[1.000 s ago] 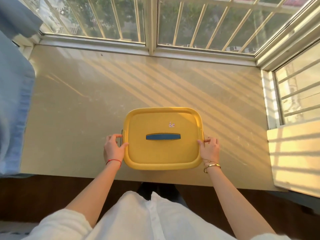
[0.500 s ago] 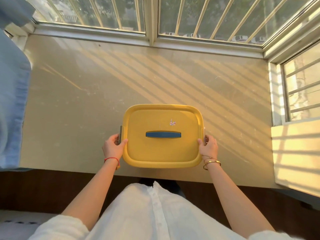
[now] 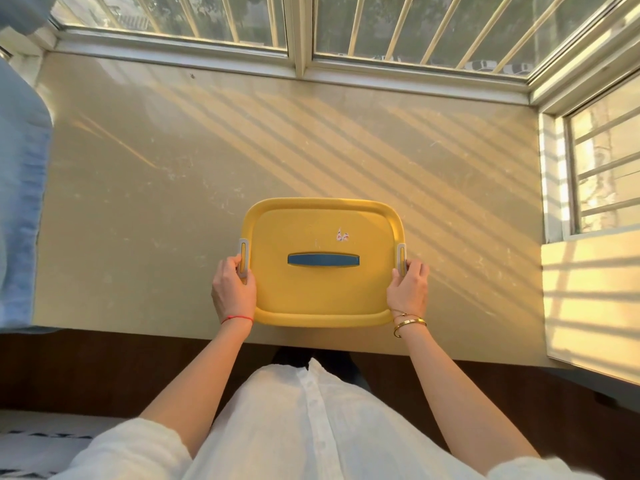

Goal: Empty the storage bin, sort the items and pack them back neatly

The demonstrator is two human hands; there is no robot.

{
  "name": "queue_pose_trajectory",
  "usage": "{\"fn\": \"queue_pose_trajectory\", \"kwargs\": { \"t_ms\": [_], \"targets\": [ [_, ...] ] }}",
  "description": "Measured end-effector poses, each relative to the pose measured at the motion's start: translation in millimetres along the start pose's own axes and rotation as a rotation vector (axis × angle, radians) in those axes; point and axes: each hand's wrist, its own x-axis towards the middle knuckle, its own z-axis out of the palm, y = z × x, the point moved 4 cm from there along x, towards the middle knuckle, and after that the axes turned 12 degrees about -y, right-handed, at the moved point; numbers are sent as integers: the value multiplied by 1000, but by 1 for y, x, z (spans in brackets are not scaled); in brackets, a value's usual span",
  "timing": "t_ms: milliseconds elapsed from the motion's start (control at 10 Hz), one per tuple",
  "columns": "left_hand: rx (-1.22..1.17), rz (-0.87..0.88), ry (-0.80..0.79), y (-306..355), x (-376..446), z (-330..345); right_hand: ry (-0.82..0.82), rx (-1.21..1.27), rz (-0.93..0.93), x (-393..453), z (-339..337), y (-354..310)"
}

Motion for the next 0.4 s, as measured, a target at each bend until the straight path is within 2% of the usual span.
{"fn": "queue_pose_trajectory", "kwargs": {
  "t_ms": [200,300,400],
  "targets": [
    [-2,75,-65,-8,-1,-4,-32,-24,-9,1,0,5],
    [26,99,-165,-13,0,-11,-58,-66,-11,-5,-4,0],
    [40,134,-182,-11,-2,-17,2,-60,-84,-12,-11,-4]
  ]
}}
